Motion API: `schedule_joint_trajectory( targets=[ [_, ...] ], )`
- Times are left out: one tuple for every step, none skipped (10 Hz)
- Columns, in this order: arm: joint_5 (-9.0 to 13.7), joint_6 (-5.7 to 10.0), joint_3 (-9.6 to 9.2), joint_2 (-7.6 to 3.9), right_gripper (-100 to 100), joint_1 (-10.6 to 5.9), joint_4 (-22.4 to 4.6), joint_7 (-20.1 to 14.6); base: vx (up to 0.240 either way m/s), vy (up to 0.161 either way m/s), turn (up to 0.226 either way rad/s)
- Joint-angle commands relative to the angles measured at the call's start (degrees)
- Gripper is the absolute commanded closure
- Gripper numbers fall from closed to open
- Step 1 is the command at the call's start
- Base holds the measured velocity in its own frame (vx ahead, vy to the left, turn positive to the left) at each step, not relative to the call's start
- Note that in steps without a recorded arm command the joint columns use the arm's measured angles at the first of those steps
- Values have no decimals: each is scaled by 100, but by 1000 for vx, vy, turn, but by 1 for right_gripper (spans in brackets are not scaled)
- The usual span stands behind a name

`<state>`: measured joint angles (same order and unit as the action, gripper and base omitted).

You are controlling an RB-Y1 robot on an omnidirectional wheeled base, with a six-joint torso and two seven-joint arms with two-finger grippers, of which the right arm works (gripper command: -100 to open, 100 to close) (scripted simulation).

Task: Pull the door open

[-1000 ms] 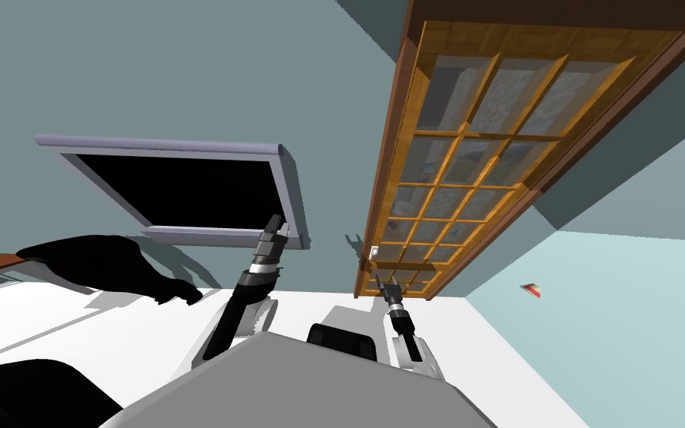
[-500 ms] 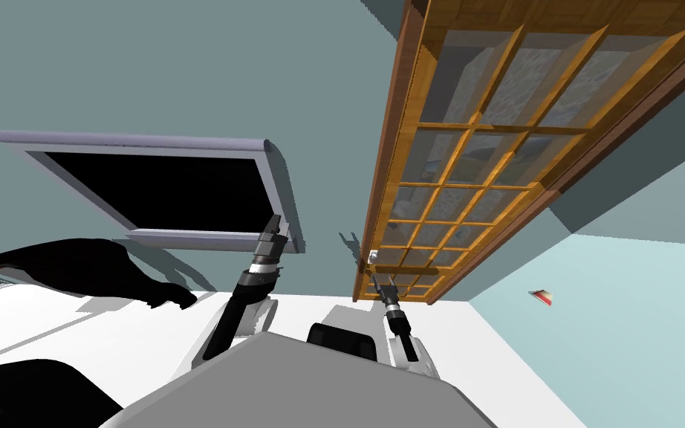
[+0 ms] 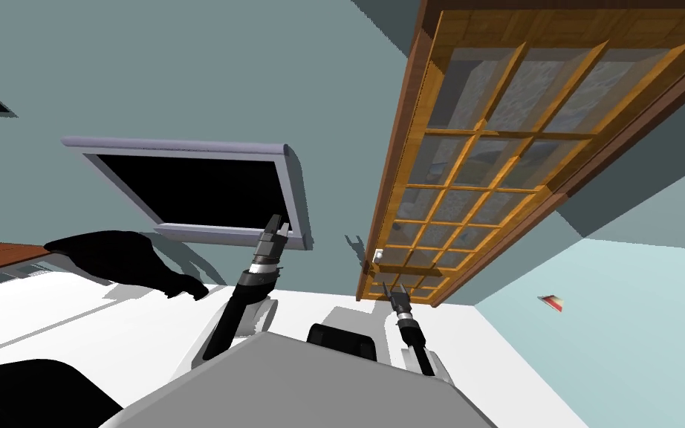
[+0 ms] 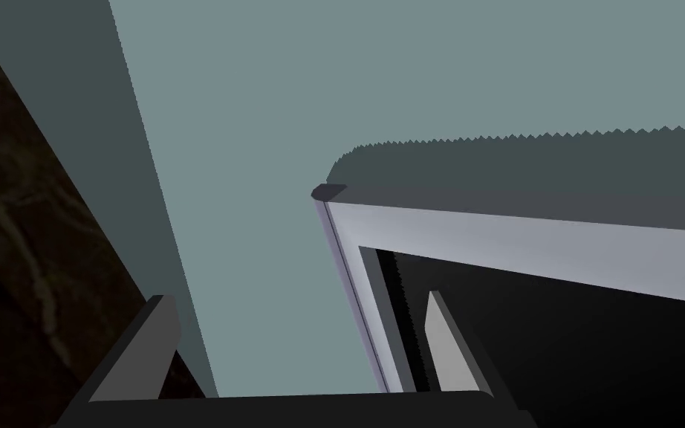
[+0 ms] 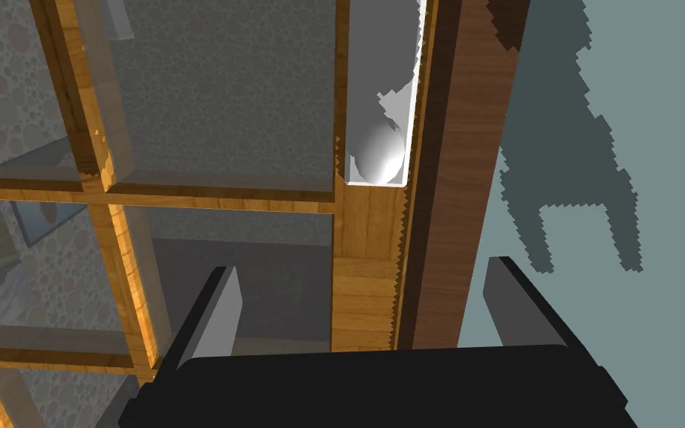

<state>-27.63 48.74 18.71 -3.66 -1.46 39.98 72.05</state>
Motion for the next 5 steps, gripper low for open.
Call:
schedule_joint_trajectory(
  targets=[
    [91, 2, 168, -84, -100, 19, -158, 147, -22, 37, 127],
    [159, -13, 291, -98, -100, 27, -250, 246, -2, 36, 167],
    [159, -13, 291, -98, -100, 27, -250, 246, 12, 13, 33],
    [194, -19, 349, -65, -100, 7, -299, 308, 30, -10, 37],
    [234, -21, 405, 77, -100, -89, -362, 410, 102, -58, 105]
  ],
)
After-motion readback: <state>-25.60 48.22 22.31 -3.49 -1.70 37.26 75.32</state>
